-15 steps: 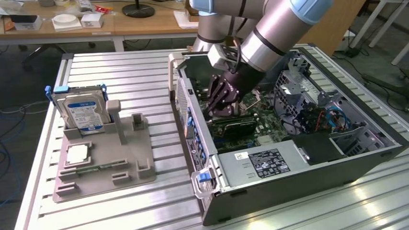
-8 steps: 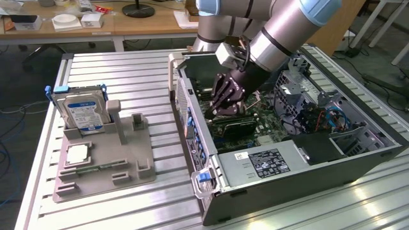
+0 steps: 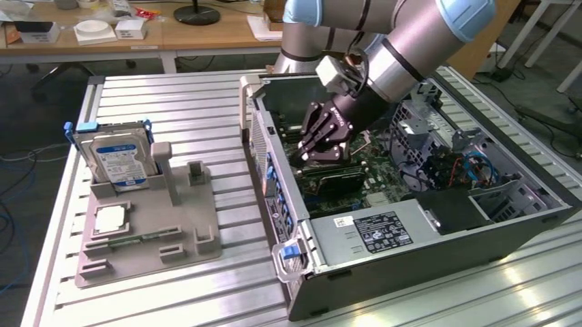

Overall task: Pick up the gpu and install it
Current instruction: 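Press down on the gpu until it lock into place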

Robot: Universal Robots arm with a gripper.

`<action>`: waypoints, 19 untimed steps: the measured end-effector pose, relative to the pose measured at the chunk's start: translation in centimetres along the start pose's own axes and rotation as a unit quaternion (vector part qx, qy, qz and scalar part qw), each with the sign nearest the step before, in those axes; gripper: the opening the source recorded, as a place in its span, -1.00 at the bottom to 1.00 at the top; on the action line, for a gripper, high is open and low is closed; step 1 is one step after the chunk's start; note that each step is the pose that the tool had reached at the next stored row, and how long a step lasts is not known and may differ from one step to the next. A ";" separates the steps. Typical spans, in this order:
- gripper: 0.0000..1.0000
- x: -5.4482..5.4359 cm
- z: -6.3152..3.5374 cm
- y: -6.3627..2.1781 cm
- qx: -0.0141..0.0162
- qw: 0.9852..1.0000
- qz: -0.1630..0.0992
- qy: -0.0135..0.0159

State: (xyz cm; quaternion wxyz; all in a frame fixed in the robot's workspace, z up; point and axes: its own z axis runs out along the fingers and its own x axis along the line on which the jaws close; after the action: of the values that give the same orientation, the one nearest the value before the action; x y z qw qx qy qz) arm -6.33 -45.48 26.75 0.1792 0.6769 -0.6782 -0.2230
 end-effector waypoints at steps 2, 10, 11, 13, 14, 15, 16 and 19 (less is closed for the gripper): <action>-0.80 0.1 -0.04 -0.05 -0.007 1.000 0.000 0.000; -0.80 0.7 -0.20 -0.32 -0.016 1.000 0.000 0.000; -0.80 0.7 -0.19 -0.32 -0.016 1.000 0.000 0.000; -0.80 0.7 -0.16 -0.28 -0.017 1.000 -0.001 0.001; -0.80 0.8 -0.12 -0.24 -0.017 1.000 -0.001 0.001; -0.80 0.8 -0.05 -0.18 -0.018 1.000 -0.001 0.001; -0.80 0.8 0.02 -0.13 -0.019 1.000 -0.001 0.001; -0.80 0.8 0.25 -0.20 -0.021 1.000 -0.002 0.002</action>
State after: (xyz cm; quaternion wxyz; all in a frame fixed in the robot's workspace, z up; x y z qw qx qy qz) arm -6.31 -46.27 26.38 0.1941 0.6745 -0.6719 -0.2365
